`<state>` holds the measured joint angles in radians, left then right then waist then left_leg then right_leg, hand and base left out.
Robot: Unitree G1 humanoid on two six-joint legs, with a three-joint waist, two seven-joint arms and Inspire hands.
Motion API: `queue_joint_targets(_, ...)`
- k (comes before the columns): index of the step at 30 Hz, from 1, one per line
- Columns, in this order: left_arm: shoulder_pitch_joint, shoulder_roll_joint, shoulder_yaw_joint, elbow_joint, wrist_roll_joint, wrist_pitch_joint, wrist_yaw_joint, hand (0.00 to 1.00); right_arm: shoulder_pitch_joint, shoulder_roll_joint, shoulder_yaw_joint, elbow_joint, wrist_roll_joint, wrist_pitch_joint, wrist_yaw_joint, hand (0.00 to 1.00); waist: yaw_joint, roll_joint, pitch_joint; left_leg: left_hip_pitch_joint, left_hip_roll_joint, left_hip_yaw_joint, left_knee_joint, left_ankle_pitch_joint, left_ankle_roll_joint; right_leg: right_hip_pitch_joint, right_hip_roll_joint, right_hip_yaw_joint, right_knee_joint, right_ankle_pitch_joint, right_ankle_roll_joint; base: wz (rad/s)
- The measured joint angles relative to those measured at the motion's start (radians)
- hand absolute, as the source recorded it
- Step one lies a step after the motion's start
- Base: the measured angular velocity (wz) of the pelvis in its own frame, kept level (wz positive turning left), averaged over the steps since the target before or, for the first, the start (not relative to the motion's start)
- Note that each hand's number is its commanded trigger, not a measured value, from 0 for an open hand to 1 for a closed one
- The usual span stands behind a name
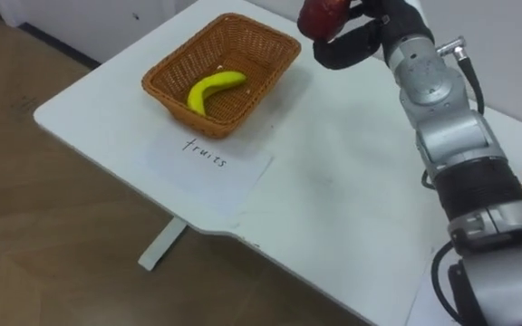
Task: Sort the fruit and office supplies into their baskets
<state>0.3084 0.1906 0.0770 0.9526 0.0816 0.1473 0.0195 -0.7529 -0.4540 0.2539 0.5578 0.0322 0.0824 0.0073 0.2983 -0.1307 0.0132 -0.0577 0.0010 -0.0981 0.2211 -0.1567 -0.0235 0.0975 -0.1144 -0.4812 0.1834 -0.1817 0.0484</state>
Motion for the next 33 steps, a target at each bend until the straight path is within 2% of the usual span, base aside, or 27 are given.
queue_joint_targets(1, 0.003, 0.003, 0.000, -0.005, 0.000, 0.003, -0.006, 0.00, 0.000, 0.000, 0.001, -0.013, -0.005, 0.016, 0.000, 1.00, 0.008, 0.000, -0.0001, 0.000, -0.001, -0.004, 0.000, 0.000, 0.000, 0.001, 0.000, -0.002, 0.000, 0.000, 0.000, 0.07)
queue_joint_targets(7, 0.017, 0.004, 0.000, -0.005, -0.001, 0.029, -0.008, 0.00, 0.000, 0.003, 0.010, -0.023, 0.003, 0.050, -0.006, 1.00, 0.044, 0.002, 0.0004, 0.000, -0.008, -0.043, 0.001, 0.000, 0.000, 0.016, 0.002, -0.002, 0.000, -0.002, 0.003, 0.18)
queue_joint_targets(13, 0.019, 0.002, -0.002, 0.001, -0.001, 0.056, -0.010, 0.00, -0.002, 0.008, 0.039, -0.022, 0.003, 0.052, -0.022, 1.00, 0.068, 0.002, 0.0001, 0.001, -0.019, -0.074, 0.003, 0.000, 0.000, 0.031, -0.001, -0.001, -0.002, -0.007, 0.011, 0.19)
queue_joint_targets(18, 0.019, 0.001, -0.001, 0.001, 0.000, 0.055, -0.005, 0.00, -0.002, 0.041, 0.051, -0.018, 0.006, 0.053, -0.027, 1.00, 0.082, 0.003, 0.0010, 0.000, -0.026, -0.083, 0.003, 0.000, 0.000, 0.040, -0.003, -0.014, -0.016, -0.011, 0.017, 0.05)
queue_joint_targets(25, 0.019, 0.000, -0.002, 0.013, 0.000, 0.054, -0.001, 0.00, -0.002, 0.047, 0.137, -0.014, 0.002, 0.053, -0.036, 1.00, 0.118, 0.005, 0.0016, 0.002, -0.029, -0.082, 0.001, 0.000, 0.000, 0.043, -0.006, -0.019, -0.016, -0.013, 0.022, 0.00)
queue_joint_targets(28, 0.019, 0.000, -0.001, 0.014, 0.000, 0.054, -0.001, 0.00, -0.002, 0.057, 0.157, -0.014, 0.000, 0.053, -0.036, 1.00, 0.124, 0.001, 0.0015, 0.003, -0.029, -0.083, 0.001, 0.000, 0.000, 0.043, -0.006, -0.019, -0.016, -0.014, 0.022, 0.04)
queue_joint_targets(33, 0.021, 0.000, -0.002, 0.013, 0.000, 0.051, -0.002, 0.00, -0.002, 0.071, 0.160, -0.012, 0.000, 0.053, -0.030, 1.00, 0.126, -0.010, 0.0065, 0.005, -0.029, -0.083, 0.001, 0.000, 0.000, 0.043, -0.006, -0.019, -0.015, -0.014, 0.023, 0.00)
